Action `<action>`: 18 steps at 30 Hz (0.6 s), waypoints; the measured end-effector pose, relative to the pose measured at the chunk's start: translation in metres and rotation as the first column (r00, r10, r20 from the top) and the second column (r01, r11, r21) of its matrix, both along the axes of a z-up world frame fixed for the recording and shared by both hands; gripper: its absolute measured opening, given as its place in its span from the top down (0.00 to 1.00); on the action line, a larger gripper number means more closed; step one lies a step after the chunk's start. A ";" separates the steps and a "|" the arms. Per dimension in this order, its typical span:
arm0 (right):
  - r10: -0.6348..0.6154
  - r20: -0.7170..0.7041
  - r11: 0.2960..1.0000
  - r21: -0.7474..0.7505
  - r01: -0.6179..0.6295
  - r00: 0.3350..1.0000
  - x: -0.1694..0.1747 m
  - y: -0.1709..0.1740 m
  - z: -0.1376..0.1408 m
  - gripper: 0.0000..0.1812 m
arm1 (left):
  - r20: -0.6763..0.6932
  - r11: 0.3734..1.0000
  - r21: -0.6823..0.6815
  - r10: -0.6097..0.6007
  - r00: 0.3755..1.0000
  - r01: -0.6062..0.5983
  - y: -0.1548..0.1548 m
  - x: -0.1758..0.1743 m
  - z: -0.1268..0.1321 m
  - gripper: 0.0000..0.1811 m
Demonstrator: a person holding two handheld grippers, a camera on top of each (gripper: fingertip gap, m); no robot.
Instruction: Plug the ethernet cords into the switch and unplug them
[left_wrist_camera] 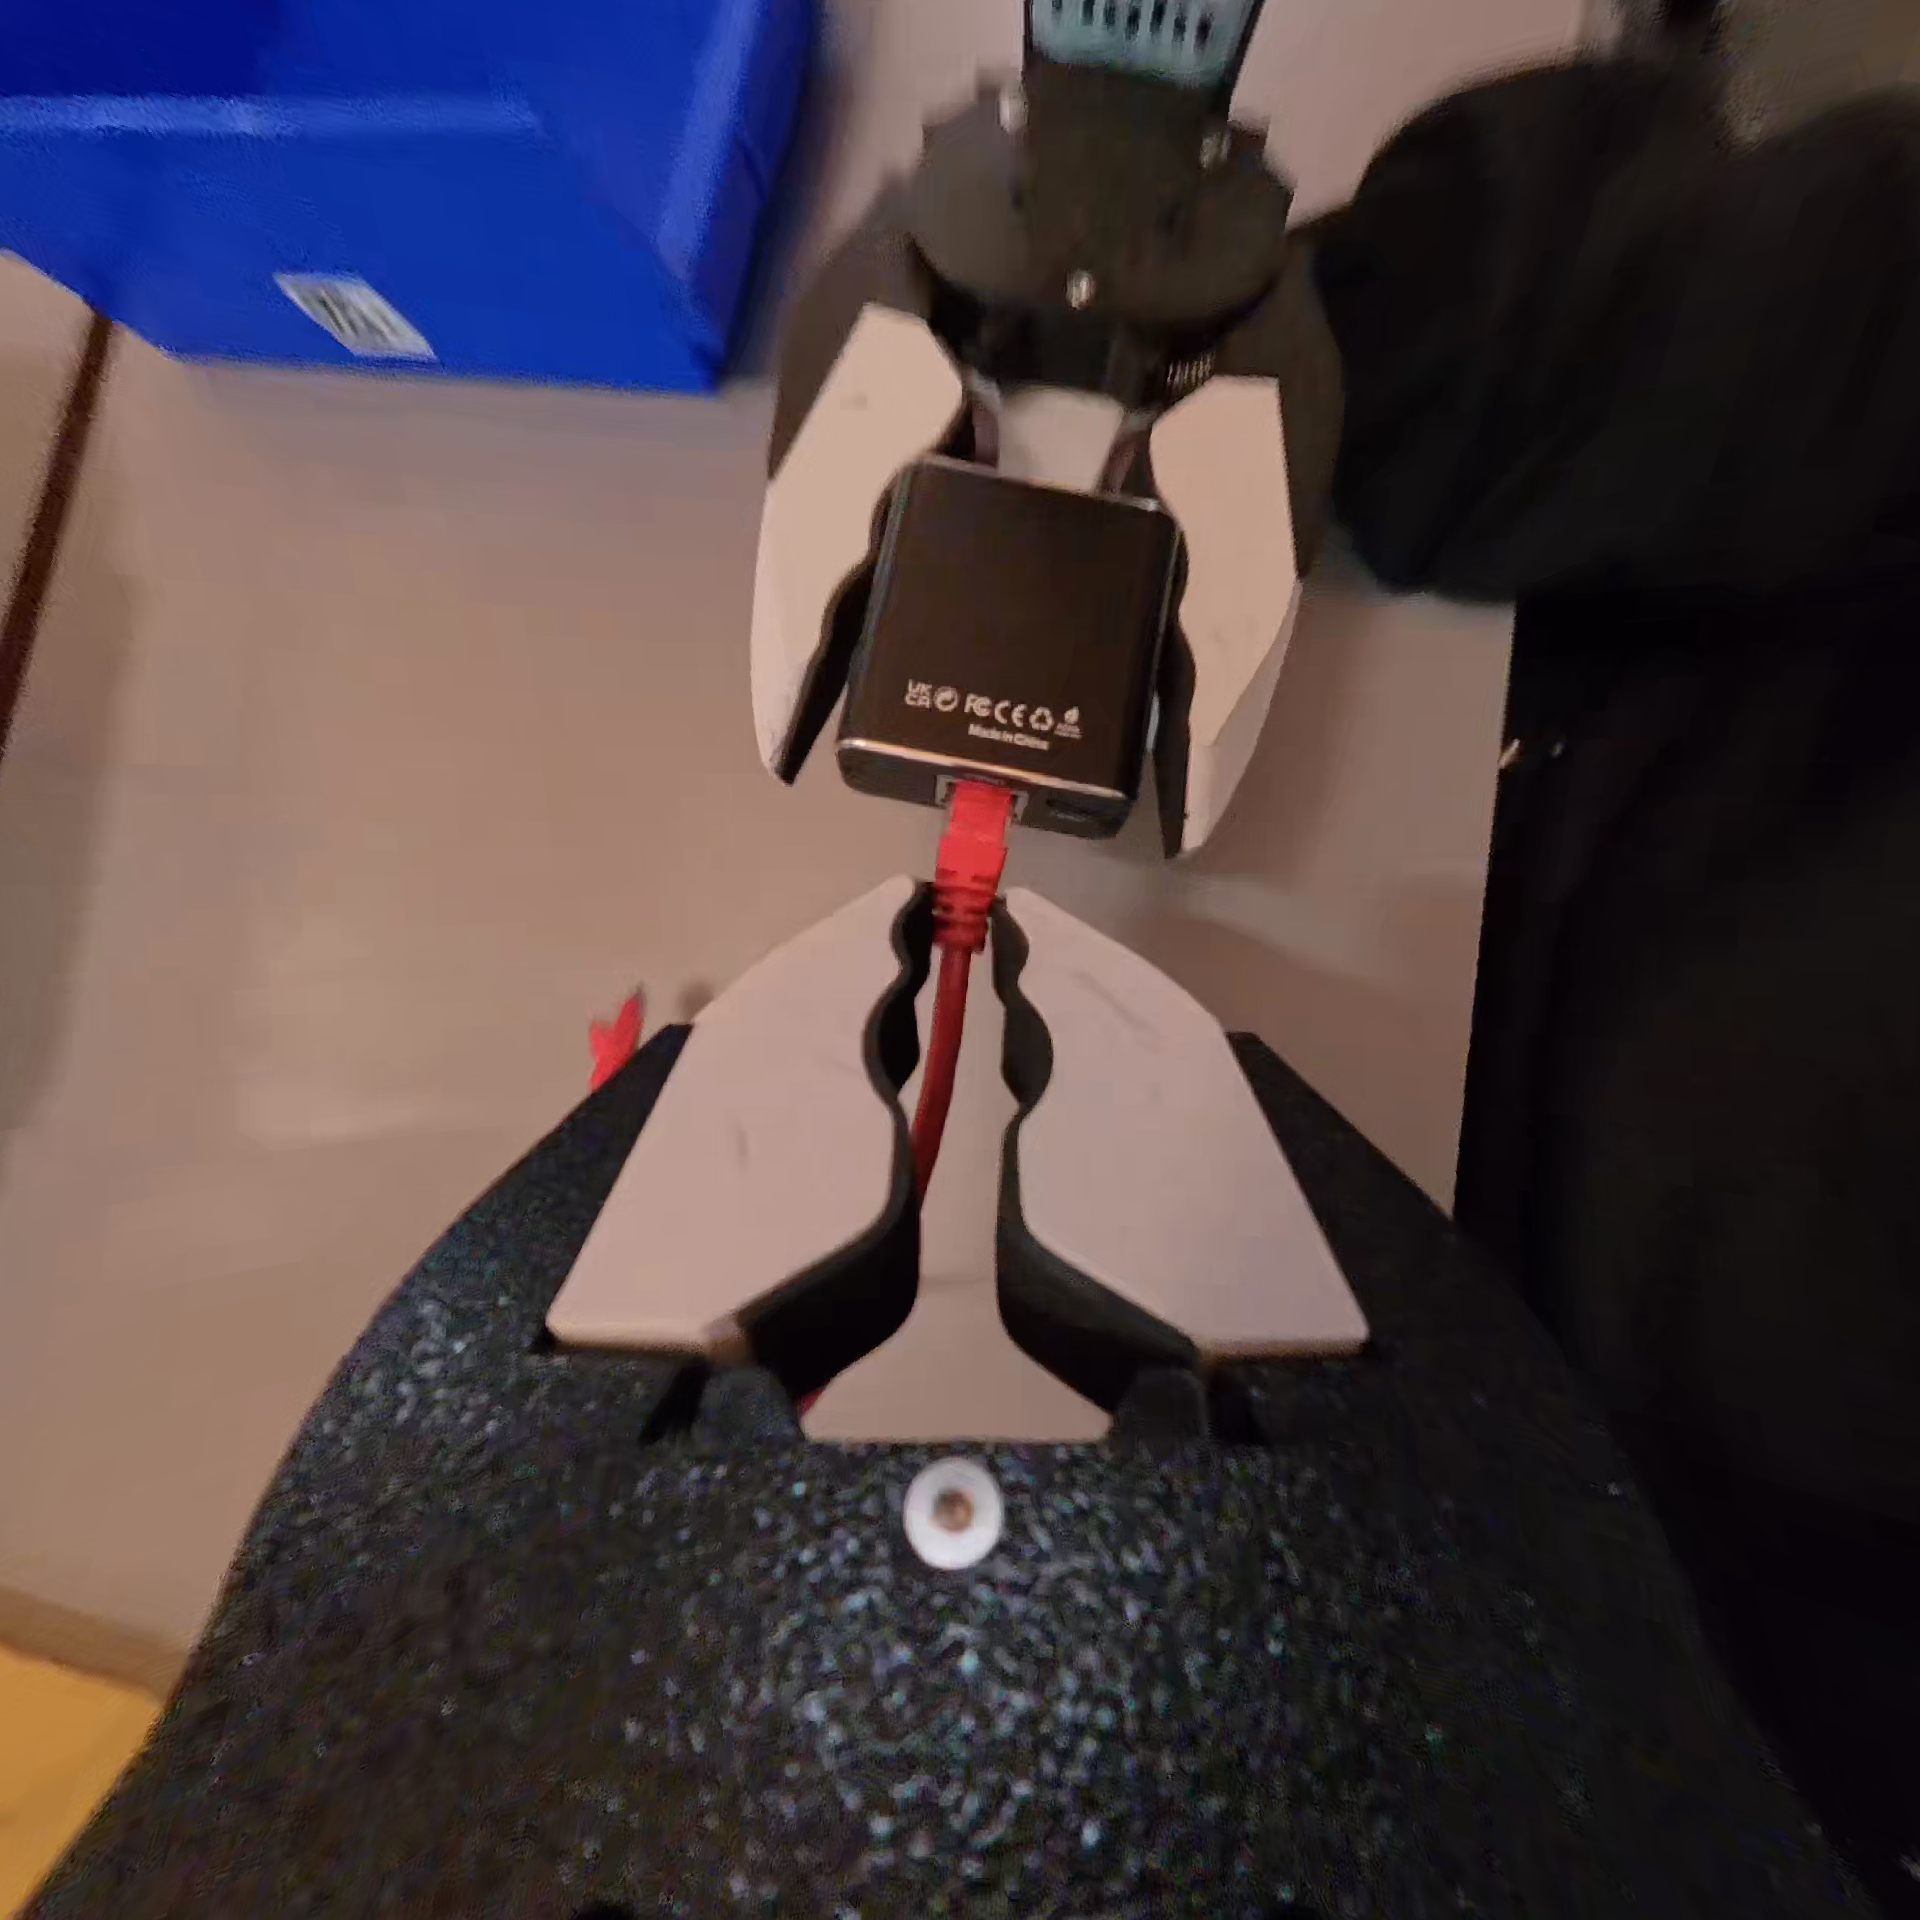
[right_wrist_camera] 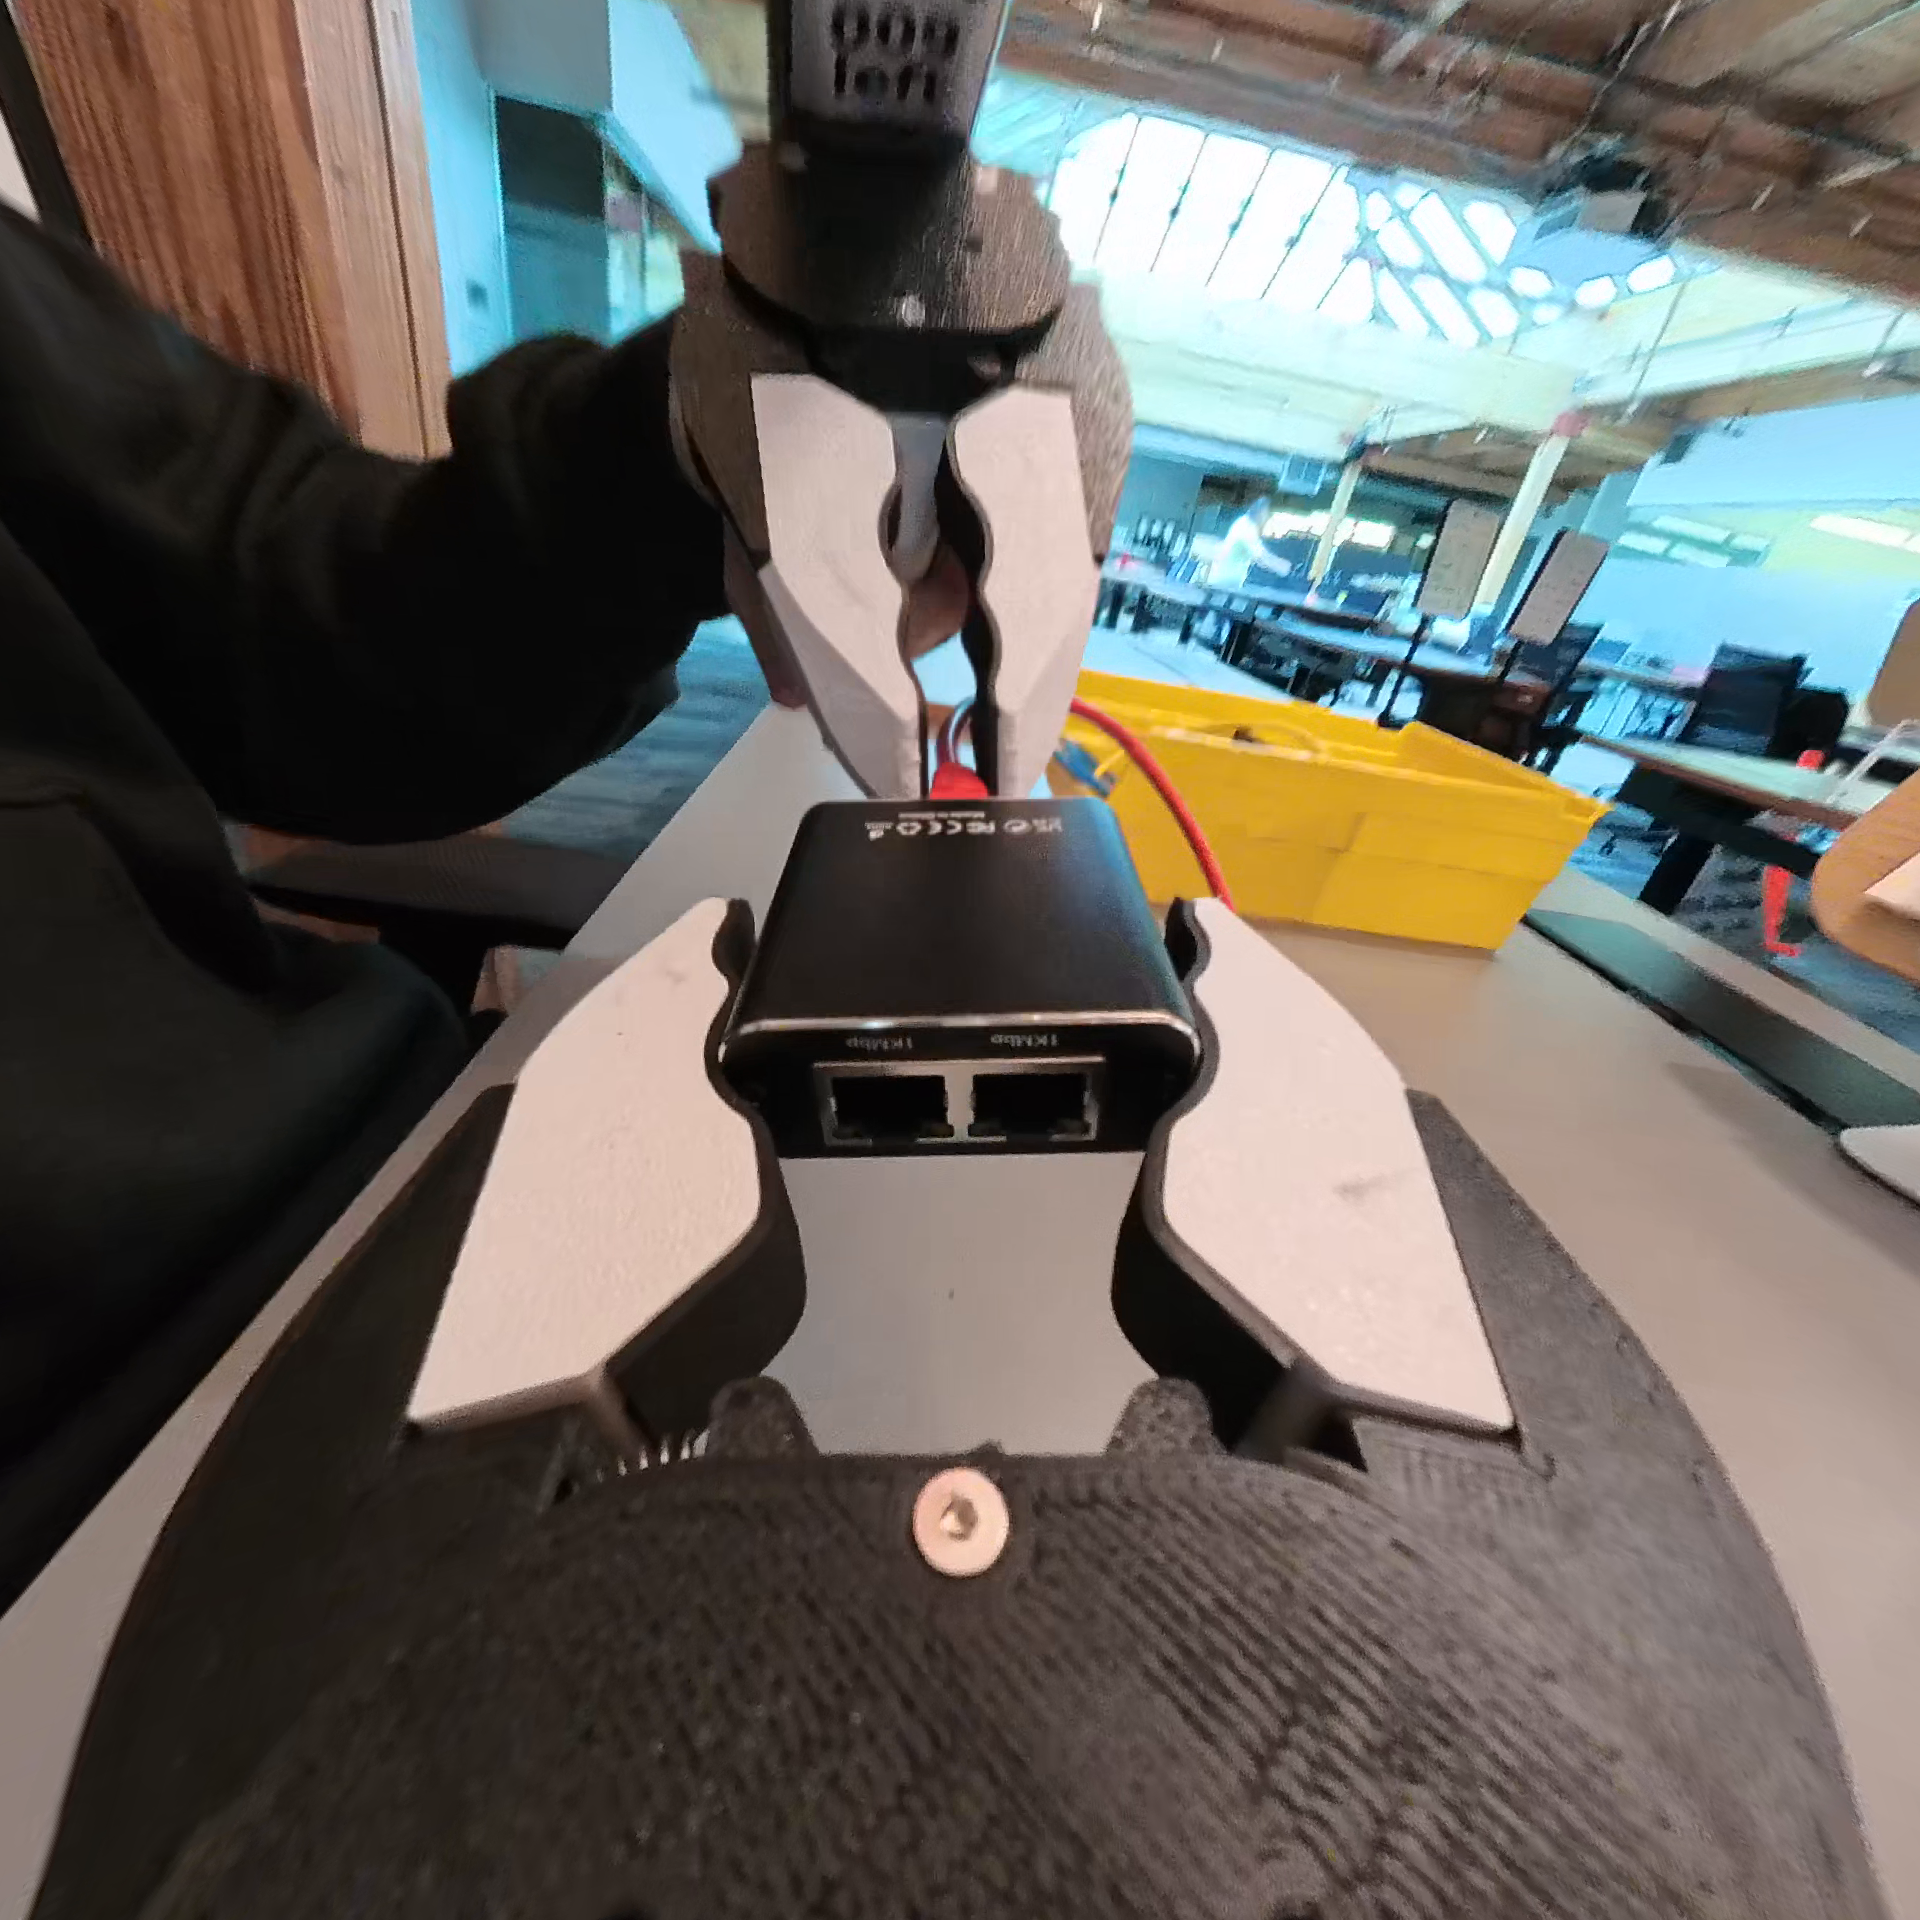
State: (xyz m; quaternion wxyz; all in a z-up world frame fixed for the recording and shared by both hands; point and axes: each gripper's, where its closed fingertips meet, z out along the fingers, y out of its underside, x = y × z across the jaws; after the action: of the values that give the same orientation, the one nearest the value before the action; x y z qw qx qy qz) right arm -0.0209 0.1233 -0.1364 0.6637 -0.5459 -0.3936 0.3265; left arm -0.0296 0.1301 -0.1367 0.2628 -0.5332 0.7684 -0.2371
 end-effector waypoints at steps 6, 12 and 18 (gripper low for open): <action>-0.135 0.004 0.989 0.065 0.135 0.991 0.004 0.014 0.007 0.58 | 0.332 0.955 -0.104 0.296 0.895 -0.278 0.033 -0.003 0.036 0.78; -0.254 0.028 0.956 0.156 0.247 0.967 0.003 0.022 0.015 0.58 | 0.363 0.606 -0.752 0.708 0.606 -0.258 0.046 -0.031 0.017 0.73; -0.331 0.113 0.920 0.257 0.295 0.937 -0.017 0.027 0.014 0.59 | 0.117 0.038 -0.991 0.709 0.696 0.128 0.014 -0.014 -0.016 0.64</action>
State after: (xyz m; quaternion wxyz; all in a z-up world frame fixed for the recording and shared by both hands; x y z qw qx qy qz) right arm -0.0375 0.1506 -0.1227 0.7352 -0.5426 -0.3871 0.1236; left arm -0.0438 0.1445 -0.1526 0.1179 -0.6140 0.1372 -0.7682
